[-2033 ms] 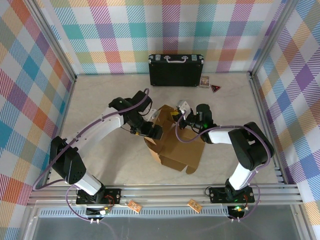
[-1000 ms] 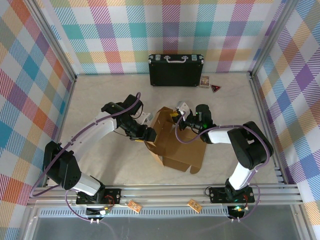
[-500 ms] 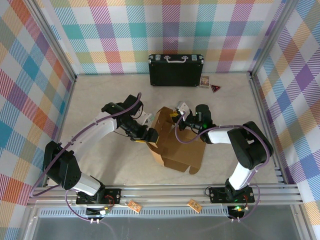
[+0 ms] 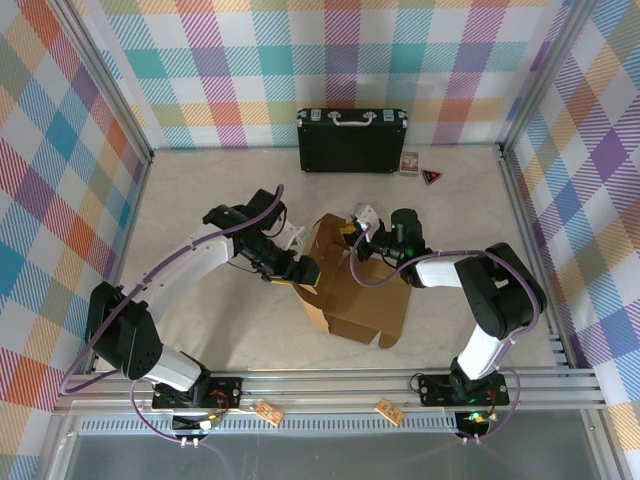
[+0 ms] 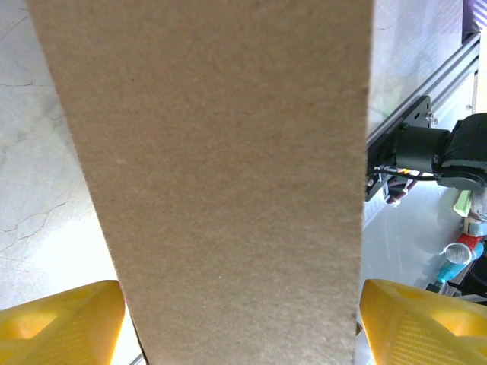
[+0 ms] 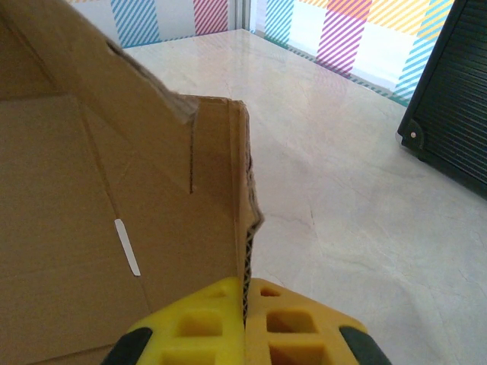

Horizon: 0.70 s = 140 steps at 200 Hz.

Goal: Fold the paper box

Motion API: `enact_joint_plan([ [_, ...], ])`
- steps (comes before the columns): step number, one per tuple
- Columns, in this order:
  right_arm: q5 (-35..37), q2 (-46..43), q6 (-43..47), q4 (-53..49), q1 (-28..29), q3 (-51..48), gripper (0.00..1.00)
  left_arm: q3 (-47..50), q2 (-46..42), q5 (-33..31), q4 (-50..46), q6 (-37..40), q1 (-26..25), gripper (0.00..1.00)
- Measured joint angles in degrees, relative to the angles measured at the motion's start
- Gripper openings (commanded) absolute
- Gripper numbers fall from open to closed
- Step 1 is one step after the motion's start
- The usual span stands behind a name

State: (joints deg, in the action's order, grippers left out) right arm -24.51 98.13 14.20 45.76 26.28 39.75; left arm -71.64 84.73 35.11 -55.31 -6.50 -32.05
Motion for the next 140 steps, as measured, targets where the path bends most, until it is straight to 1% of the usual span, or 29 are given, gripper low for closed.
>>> enact_joint_plan([
  [43,0.0,0.0,0.0,0.0,0.0,0.0,0.0,1.9,-2.0,0.0,0.4,0.2,0.0,0.78],
  [77,0.0,0.0,0.0,-0.1,0.0,0.0,0.0,1.9,-2.2,-0.5,0.3,0.4,0.0,0.7],
  [85,0.0,0.0,0.0,-0.2,0.0,0.0,0.0,1.9,-2.0,-0.7,0.3,0.4,0.0,0.67],
  [99,0.0,0.0,0.1,-0.3,0.0,0.0,0.0,1.9,-1.2,-1.4,0.0,0.4,0.0,0.65],
  [140,0.2,0.0,0.3,-0.6,0.0,0.0,0.0,0.7,2.9,-4.6,-1.0,0.3,-0.1,0.63],
])
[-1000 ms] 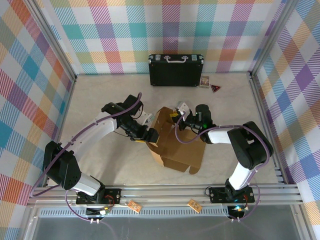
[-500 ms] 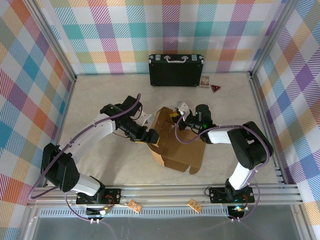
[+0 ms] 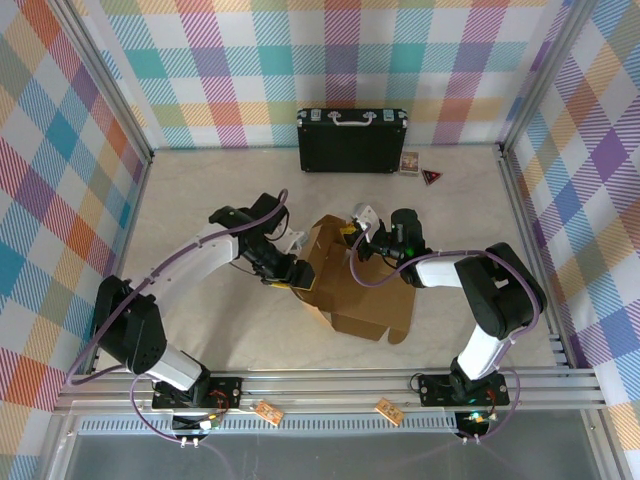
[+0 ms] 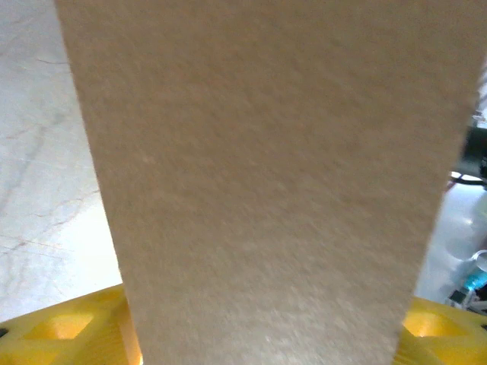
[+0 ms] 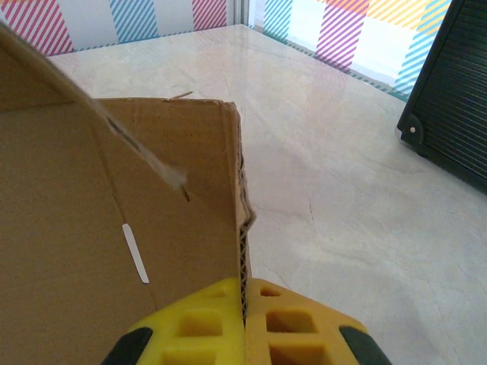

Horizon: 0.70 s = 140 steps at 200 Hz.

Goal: Fold the paper box

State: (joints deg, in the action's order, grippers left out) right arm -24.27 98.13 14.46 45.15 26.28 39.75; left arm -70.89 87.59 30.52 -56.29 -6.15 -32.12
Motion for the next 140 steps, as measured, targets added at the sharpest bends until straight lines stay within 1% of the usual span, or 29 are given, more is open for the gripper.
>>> enact_joint_plan([
  [27,0.0,0.0,0.0,-0.2,0.0,0.0,0.0,-0.7,2.4,-4.0,-0.6,0.0,-0.5,0.63],
  [76,0.0,0.0,0.0,-0.2,0.0,0.0,0.0,-2.5,4.1,-11.5,-2.1,0.9,-3.2,0.59],
  [106,0.0,0.0,0.0,-0.2,0.0,0.0,0.0,-3.2,4.1,-14.9,-2.5,1.6,-3.5,0.53],
  [118,0.0,0.0,0.0,-0.2,0.0,0.0,0.02,-3.4,4.1,-16.4,-2.8,1.9,-3.9,0.52],
  [140,-0.2,0.0,0.0,-0.2,0.0,0.0,0.04,-4.0,4.1,-19.4,-3.7,2.6,-4.8,0.51],
])
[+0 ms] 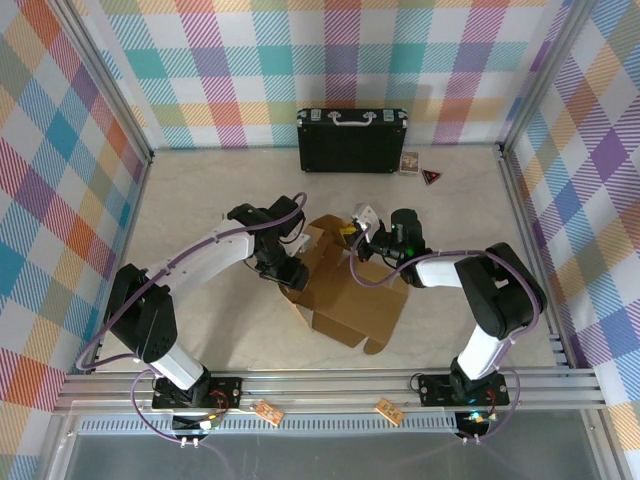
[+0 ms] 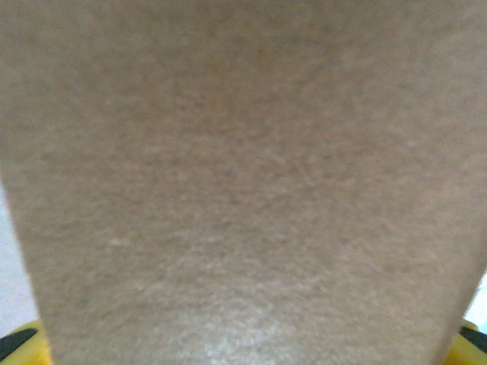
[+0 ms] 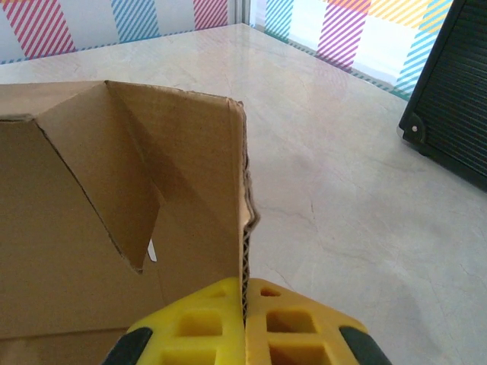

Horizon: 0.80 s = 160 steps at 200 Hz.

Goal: Fold the paper box

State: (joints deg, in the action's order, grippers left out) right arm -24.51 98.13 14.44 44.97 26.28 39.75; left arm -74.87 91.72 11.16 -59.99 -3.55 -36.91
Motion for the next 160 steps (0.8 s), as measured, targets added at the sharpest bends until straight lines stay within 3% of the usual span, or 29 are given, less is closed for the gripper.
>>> enact_joint_plan([
  [24,0.0,0.0,0.0,0.0,0.0,0.0,0.08,0.0,0.0,-2.6,-0.4,0.2,-1.1,0.49],
  [66,-0.9,-1.2,0.2,-1.7,0.0,-0.1,0.32,-1.2,0.8,-6.8,-1.7,0.3,-1.5,0.48],
  [103,-1.1,-6.1,-0.8,-6.1,-0.1,-0.7,0.43,-2.3,2.0,-10.9,-2.3,0.5,-1.7,0.48],
  [119,-1.0,-9.5,-3.2,-7.4,-0.9,-2.0,0.51,-2.4,2.1,-12.2,-2.5,0.9,-2.0,0.48],
  [160,3.0,-16.5,-15.1,-13.9,-5.6,-2.5,0.57,-3.1,3.1,-15.2,-3.0,1.7,-3.9,0.48],
])
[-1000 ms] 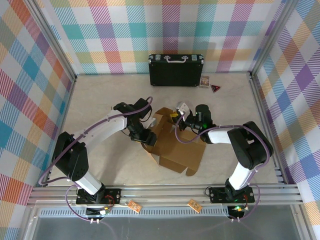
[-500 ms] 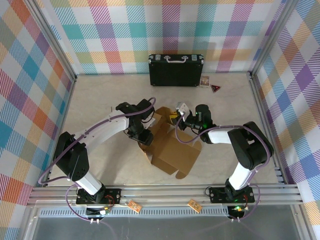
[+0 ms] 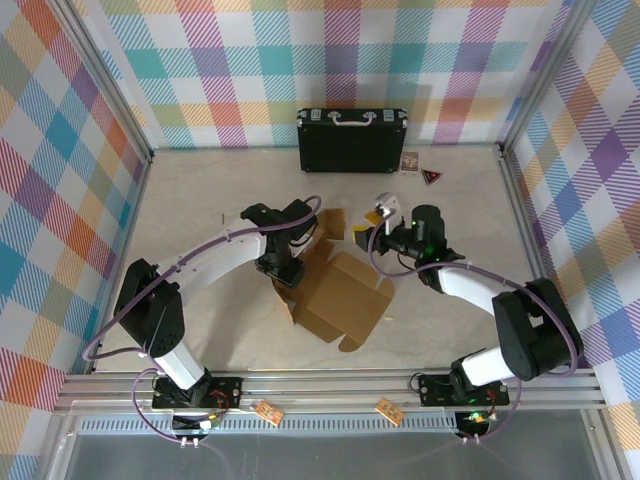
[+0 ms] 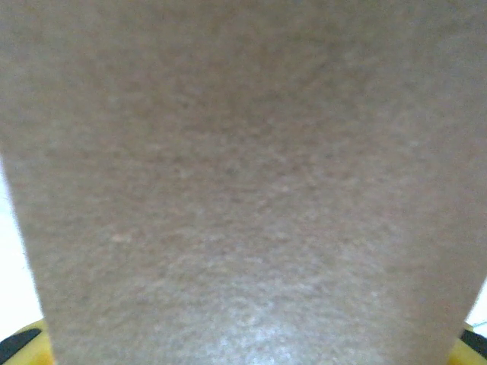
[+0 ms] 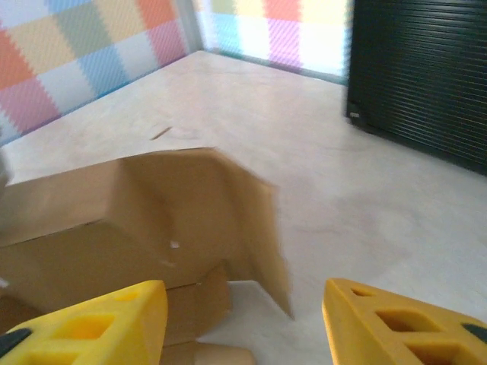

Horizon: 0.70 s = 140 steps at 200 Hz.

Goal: Fold the paper box

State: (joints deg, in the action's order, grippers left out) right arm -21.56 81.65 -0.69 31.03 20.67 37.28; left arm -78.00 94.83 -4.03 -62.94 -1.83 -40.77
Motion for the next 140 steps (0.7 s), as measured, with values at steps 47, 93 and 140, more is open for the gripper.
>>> enact_joint_plan([
  [47,1.5,10.4,-13.8,-14.5,-6.6,12.2,0.51,-0.2,0.5,-2.0,-0.2,0.4,-1.1,0.48],
  [93,-5.8,26.6,-18.8,-22.7,-6.3,28.0,0.4,-0.3,0.6,-2.1,-0.2,1.3,-1.1,0.48],
  [140,-14.3,31.6,-20.2,-24.5,-5.1,29.7,0.28,-0.6,0.9,-2.1,-0.2,1.5,-1.1,0.48],
])
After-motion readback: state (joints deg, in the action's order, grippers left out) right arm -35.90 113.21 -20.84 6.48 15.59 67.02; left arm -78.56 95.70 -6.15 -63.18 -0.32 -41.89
